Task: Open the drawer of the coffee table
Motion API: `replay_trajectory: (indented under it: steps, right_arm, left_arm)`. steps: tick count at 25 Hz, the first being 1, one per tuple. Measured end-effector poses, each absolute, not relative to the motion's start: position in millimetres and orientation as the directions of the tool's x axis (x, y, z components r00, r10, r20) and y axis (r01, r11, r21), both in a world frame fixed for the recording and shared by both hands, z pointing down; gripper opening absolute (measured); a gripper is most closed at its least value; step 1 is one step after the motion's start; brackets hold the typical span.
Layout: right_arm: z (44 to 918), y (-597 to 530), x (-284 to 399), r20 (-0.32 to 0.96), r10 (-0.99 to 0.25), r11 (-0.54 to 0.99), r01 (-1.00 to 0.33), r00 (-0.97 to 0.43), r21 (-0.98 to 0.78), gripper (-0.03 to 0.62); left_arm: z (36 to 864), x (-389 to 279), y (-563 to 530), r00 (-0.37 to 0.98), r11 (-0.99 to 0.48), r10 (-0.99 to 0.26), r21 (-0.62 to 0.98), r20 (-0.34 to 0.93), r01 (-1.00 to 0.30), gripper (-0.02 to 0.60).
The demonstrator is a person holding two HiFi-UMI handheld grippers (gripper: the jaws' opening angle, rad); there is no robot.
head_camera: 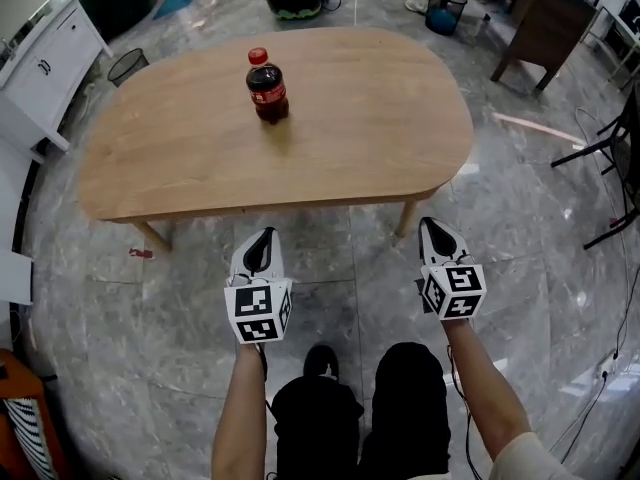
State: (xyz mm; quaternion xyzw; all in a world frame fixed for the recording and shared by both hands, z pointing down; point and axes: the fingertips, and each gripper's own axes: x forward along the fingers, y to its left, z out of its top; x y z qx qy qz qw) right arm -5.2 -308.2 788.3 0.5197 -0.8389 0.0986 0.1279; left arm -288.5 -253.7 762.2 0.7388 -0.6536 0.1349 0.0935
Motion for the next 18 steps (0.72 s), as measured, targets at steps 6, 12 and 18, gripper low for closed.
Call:
replay_trajectory:
  steps: [6,12,18]
  right_arm:
    - [779,-315,5,0.240,-0.865,0.440,-0.896,-0.440,-0.058,0.017]
    - [778,-318,13,0.211,-0.868,0.450,-0.892,-0.449,-0.048,0.018]
    - [776,-326,9,0.211,-0.863,0.468,-0.884,-0.459,-0.010,0.018]
  left_arm:
    - [763,-301,-251,0.088,-0.091,-0.954,0.003,0.288,-0.996,0.011]
    - [764,-310,-247,0.063,-0.066,-0.958,0.000,0.281,-0.998,0.011]
    - [767,-333,-257,0.018,-0.014,-0.961,0.019,0.275,-1.000,0.012]
